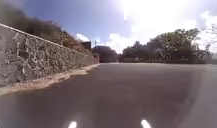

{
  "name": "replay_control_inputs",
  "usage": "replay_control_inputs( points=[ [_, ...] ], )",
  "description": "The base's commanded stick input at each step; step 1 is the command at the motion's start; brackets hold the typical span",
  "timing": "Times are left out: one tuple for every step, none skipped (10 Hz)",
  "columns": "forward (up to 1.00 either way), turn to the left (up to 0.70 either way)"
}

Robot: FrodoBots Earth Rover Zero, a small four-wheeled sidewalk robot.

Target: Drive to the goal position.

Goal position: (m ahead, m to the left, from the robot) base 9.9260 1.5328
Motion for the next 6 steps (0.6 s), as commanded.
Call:
replay_control_inputs(
  points=[
    [0.50,0.00],
    [0.50,0.00],
    [0.50,0.00],
    [0.50,0.00],
    [0.50,0.00],
    [0.50,0.00]
  ],
)
